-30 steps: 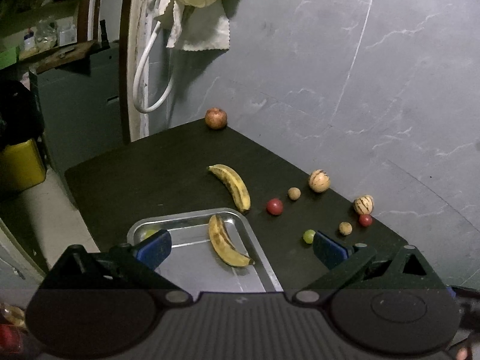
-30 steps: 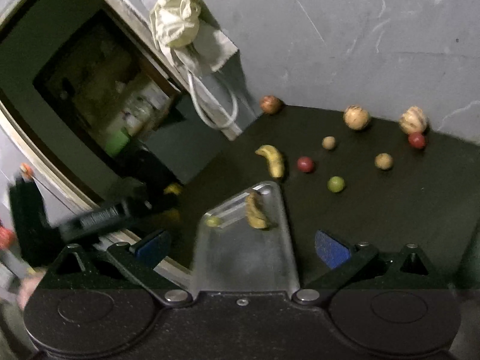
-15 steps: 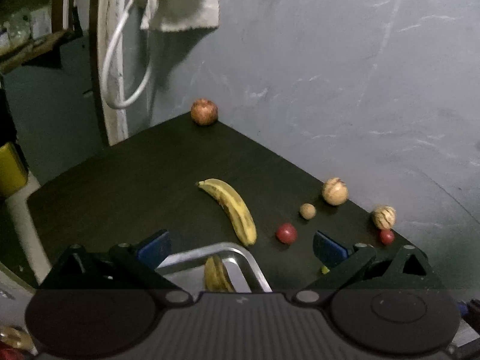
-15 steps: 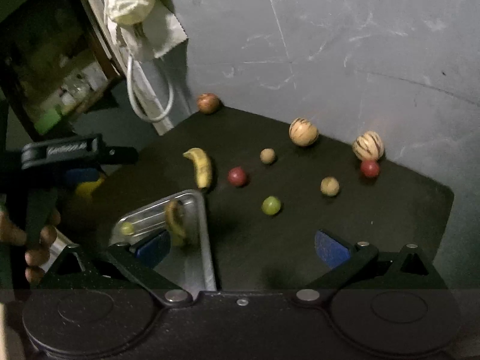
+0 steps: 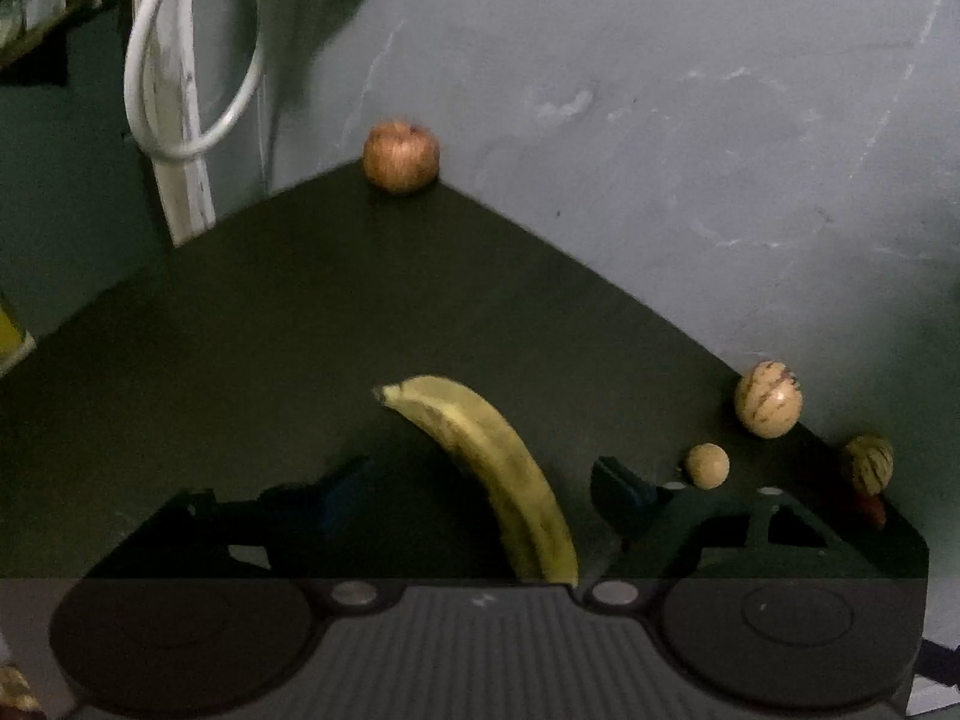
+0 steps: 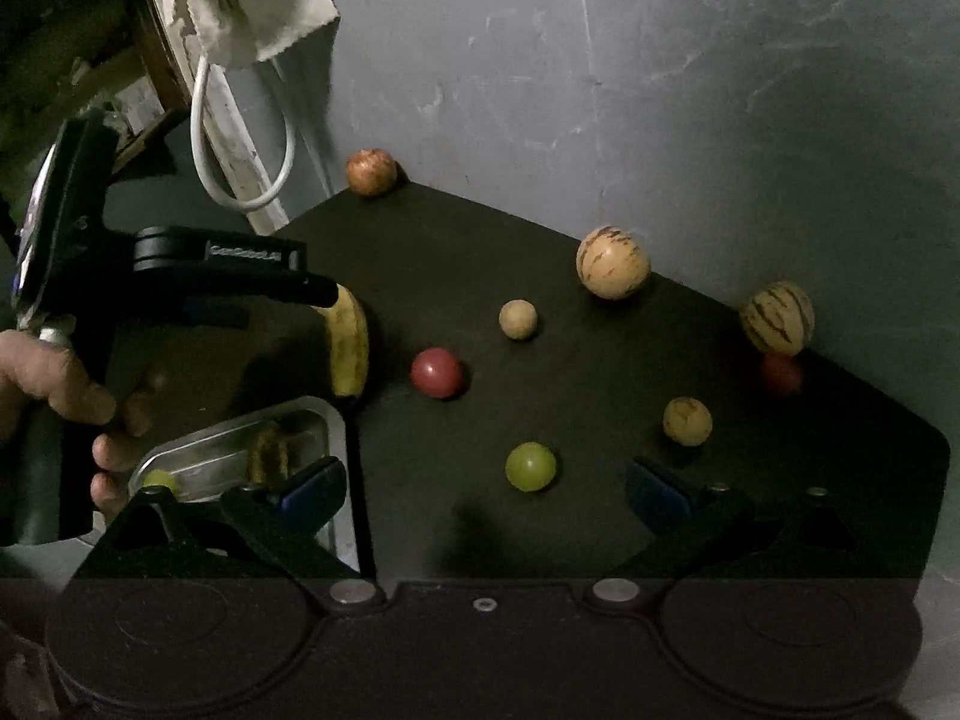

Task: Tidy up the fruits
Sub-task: 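Grasp the second banana with the left tool while the right tool grasps another green grape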

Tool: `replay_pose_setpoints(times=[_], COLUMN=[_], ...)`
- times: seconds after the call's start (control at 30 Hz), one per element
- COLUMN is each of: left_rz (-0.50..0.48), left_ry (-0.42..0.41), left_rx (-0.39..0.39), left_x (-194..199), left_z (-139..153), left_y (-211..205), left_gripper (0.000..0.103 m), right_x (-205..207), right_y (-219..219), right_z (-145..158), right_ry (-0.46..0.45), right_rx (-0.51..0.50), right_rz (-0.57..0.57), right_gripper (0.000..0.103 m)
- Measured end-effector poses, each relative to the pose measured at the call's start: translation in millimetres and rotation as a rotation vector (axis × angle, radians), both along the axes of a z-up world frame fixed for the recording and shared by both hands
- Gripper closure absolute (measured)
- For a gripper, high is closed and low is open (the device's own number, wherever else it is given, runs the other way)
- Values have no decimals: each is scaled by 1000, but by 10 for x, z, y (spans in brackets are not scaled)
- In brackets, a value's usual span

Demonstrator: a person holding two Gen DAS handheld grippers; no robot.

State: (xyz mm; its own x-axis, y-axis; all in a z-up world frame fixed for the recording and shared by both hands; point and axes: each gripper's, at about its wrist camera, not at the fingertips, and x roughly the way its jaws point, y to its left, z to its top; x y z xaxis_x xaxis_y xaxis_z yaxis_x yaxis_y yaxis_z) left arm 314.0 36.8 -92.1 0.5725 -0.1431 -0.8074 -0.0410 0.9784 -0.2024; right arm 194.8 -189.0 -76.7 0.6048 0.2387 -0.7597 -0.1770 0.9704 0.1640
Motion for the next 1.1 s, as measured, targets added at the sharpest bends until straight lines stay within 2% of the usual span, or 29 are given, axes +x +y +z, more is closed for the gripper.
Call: replay_pose_setpoints(times=[0.13, 0.33, 0.4, 0.47, 0.73, 0.93, 1.1], left_rz=[26, 48, 45, 42, 47, 33, 8], left_ry=[32, 67, 72, 80, 101, 92, 78], left_rx=[-11, 11, 10, 14, 49, 86, 97], left_x=[100, 243, 268, 303, 346, 345, 318], left_z=[-93, -152, -167, -180, -230, -244, -232], left_y=[-34, -98, -117, -136, -209, -255, -269], left_gripper=[30, 51, 51, 56, 60, 62, 64], right_x=[96, 236, 267, 283, 324, 357, 373], right_y=[8, 8, 18, 15, 38, 66, 99], right_z=[-68, -179, -211, -224, -274, -368, -445], right_ry=[4, 7, 10, 11, 16, 26, 32], right_rx=[-6, -10, -25, -25, -40, -80, -107], right_rz=[-5, 10, 14, 15, 35, 42, 70], right_gripper=[5, 12, 13, 13, 15, 22, 32])
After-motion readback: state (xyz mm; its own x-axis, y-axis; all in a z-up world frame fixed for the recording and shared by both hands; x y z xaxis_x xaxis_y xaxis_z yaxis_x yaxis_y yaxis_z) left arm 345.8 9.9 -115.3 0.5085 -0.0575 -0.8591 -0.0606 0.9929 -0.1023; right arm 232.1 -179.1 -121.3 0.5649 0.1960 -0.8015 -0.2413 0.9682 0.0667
